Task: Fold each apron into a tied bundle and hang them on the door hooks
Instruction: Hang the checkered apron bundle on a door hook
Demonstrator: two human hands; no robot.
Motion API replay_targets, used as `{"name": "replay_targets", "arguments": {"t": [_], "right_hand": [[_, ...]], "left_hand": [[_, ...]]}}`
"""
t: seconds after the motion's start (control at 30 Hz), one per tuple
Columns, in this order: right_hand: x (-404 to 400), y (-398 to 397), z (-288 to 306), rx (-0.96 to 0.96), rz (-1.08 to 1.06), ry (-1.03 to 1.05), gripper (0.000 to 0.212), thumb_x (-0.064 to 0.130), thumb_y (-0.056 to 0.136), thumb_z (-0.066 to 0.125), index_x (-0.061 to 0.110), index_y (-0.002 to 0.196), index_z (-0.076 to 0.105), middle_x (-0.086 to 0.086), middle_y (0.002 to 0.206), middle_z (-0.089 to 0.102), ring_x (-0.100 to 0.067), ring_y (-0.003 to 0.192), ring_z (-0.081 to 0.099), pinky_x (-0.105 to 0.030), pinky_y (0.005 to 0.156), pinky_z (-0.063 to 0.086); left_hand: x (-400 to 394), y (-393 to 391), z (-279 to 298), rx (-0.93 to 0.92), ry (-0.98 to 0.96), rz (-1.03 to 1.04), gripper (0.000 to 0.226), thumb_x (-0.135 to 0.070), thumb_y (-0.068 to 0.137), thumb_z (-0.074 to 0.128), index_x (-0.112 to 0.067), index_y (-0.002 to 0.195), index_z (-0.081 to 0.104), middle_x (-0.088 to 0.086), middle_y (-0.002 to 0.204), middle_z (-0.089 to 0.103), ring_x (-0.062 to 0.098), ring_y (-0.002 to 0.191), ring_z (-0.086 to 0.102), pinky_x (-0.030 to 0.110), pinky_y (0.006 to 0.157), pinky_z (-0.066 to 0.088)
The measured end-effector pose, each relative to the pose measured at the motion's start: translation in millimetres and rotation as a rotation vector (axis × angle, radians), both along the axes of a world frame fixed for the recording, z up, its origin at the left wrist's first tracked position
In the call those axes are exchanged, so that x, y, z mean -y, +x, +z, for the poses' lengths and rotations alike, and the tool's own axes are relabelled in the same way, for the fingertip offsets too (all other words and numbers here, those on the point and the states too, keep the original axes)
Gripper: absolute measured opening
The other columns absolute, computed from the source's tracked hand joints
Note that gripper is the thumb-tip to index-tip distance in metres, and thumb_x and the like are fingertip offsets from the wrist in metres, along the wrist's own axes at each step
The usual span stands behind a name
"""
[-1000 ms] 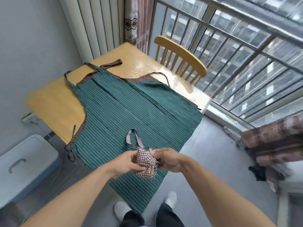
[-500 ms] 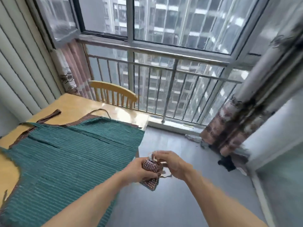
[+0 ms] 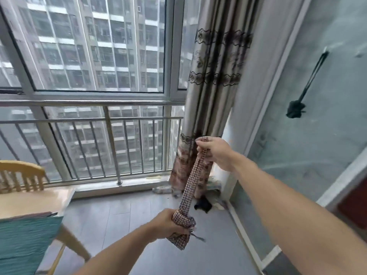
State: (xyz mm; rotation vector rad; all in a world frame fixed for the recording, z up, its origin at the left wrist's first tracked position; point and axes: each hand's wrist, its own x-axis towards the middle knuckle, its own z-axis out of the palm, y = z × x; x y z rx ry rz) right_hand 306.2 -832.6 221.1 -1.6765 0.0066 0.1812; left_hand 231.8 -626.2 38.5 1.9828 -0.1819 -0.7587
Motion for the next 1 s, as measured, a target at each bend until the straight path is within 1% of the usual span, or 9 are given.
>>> {"name": "replay_targets", "arguments": {"t": [0.17, 0.37, 0.47, 0.57, 0.7, 0.77, 0.83, 0.9, 1.0], "right_hand": [[96, 32, 59, -0.048, 0.097, -0.189, 0.022, 0.027, 0.104, 0.055, 0.010, 0.101, 0.068, -0.002, 0.072, 0.061, -0.018, 0.065, 0.059, -0.035, 0.073, 0.051], [175, 69, 118, -0.026, -0.013, -0.660, 0.008, 0.006, 0.103, 0.051, 0.002, 0.105, 0.057, -0.008, 0.062, 0.060, -0.021, 0.056, 0.058, -0.035, 0.058, 0.057], [211, 97, 143, 0.063, -0.166, -0.724, 0.011, -0.001, 0.098, 0.050, 0.008, 0.099, 0.057, -0.012, 0.065, 0.063, -0.023, 0.052, 0.061, -0.038, 0.058, 0.061], [238, 111, 164, 0.225, -0.384, -0.759, 0.013, 0.000, 0.095, 0.056, 0.012, 0.097, 0.055, -0.013, 0.070, 0.067, -0.023, 0.046, 0.063, -0.026, 0.042, 0.050], [288, 128, 193, 0.341, -0.523, -0.865, 0.011, 0.003, 0.090, 0.061, 0.011, 0.096, 0.057, -0.010, 0.074, 0.075, -0.021, 0.051, 0.067, -0.027, 0.048, 0.051], [310, 131, 206, 0.322, -0.536, -0.899, 0.008, 0.004, 0.089, 0.062, 0.010, 0.094, 0.060, -0.005, 0.066, 0.073, -0.016, 0.051, 0.065, -0.027, 0.047, 0.052], [330, 134, 216, 0.313, -0.557, -0.940, 0.008, 0.005, 0.087, 0.063, 0.012, 0.092, 0.063, -0.002, 0.063, 0.072, -0.013, 0.051, 0.063, -0.025, 0.045, 0.050], [356, 139, 227, 0.334, -0.619, -0.958, 0.010, 0.003, 0.085, 0.063, 0.012, 0.089, 0.064, -0.004, 0.063, 0.072, -0.011, 0.049, 0.063, -0.024, 0.044, 0.049], [395, 148, 245, 0.368, -0.722, -0.985, 0.012, 0.002, 0.085, 0.062, 0.013, 0.086, 0.066, -0.005, 0.066, 0.073, -0.012, 0.053, 0.064, -0.024, 0.044, 0.050]], "left_hand": [[90, 61, 28, 0.091, -0.010, -0.163, 0.028, -0.018, 0.070, 0.090, -0.021, 0.094, 0.077, -0.006, 0.097, 0.078, 0.005, 0.087, 0.073, 0.022, 0.079, 0.059], [178, 147, 50, 0.123, -0.145, -0.286, 0.031, -0.011, 0.071, 0.089, -0.012, 0.100, 0.077, 0.006, 0.101, 0.079, 0.016, 0.094, 0.075, 0.034, 0.089, 0.060], [224, 192, 61, 0.086, -0.208, -0.344, 0.041, -0.016, 0.067, 0.093, -0.010, 0.105, 0.077, 0.007, 0.103, 0.078, 0.019, 0.096, 0.074, 0.032, 0.084, 0.061], [266, 229, 82, 0.035, -0.239, -0.463, 0.064, -0.032, 0.057, 0.099, -0.011, 0.113, 0.076, 0.009, 0.114, 0.076, 0.026, 0.111, 0.070, 0.043, 0.105, 0.052], [330, 260, 156, 0.112, -0.254, -0.575, 0.045, -0.027, 0.080, 0.085, -0.026, 0.118, 0.061, -0.015, 0.113, 0.067, -0.003, 0.101, 0.065, 0.015, 0.104, 0.042], [363, 279, 194, 0.176, -0.309, -0.549, 0.078, -0.040, 0.080, 0.082, -0.025, 0.144, 0.042, -0.010, 0.133, 0.056, 0.007, 0.118, 0.054, 0.022, 0.108, 0.036], [395, 297, 230, 0.267, -0.383, -0.529, 0.095, -0.058, 0.068, 0.085, -0.022, 0.147, 0.047, -0.007, 0.135, 0.060, 0.013, 0.125, 0.055, 0.038, 0.119, 0.035], [436, 311, 266, 0.377, -0.430, -0.518, 0.082, -0.065, 0.061, 0.085, -0.028, 0.131, 0.064, -0.010, 0.124, 0.070, 0.010, 0.117, 0.064, 0.043, 0.113, 0.044], [495, 317, 315, 0.622, -0.511, -0.382, 0.049, -0.044, 0.080, 0.082, -0.020, 0.121, 0.069, -0.007, 0.107, 0.074, 0.010, 0.099, 0.070, 0.036, 0.096, 0.056]]}}
